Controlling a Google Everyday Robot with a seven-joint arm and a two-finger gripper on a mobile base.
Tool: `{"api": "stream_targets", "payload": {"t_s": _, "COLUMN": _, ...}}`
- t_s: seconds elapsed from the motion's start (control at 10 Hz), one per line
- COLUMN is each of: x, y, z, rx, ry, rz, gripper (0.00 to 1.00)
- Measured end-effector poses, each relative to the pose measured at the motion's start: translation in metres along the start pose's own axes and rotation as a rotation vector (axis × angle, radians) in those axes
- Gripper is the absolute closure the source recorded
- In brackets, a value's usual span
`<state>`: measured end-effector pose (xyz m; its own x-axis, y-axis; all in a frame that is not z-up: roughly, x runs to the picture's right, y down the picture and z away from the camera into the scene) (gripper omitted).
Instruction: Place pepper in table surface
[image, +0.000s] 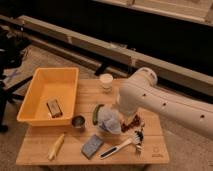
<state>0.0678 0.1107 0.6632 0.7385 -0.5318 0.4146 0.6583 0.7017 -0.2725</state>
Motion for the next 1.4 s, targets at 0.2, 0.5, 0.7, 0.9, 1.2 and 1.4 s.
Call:
{"api": "stream_targets", "payload": {"t_s": 0.2, "x": 0.0, "y": 0.0, "z": 0.001, "rx": 0.004, "ry": -0.001, "rz": -0.012, "gripper": 0.35}}
{"api": "stream_targets", "payload": {"t_s": 0.5, "x": -0.004, "y": -0.037, "z": 0.008, "rx": 0.034, "ry": 0.003, "rz": -0.124, "gripper": 0.35}}
{"api": "stream_targets", "payload": {"t_s": 0.7, "x": -0.005, "y": -0.079, "z": 0.017, "rx": 0.04, "ry": 0.023, "rz": -0.216, "gripper": 0.35}}
{"api": "stream_targets", "payload": {"t_s": 0.9, "x": -0.002, "y": -0.109, "z": 0.026, "rx": 0.037, "ry": 0.055, "rz": -0.284, "gripper": 0.35}}
{"api": "stream_targets", "payload": {"t_s": 1.2, "x": -0.01, "y": -0.132, "z": 0.045, "rx": 0.029, "ry": 0.105, "rz": -0.361, "gripper": 0.35}}
{"api": "stream_targets", "payload": {"t_s": 1.4, "x": -0.024, "y": -0.148, "z": 0.062, "rx": 0.02, "ry": 0.118, "rz": -0.411, "gripper": 0.35}}
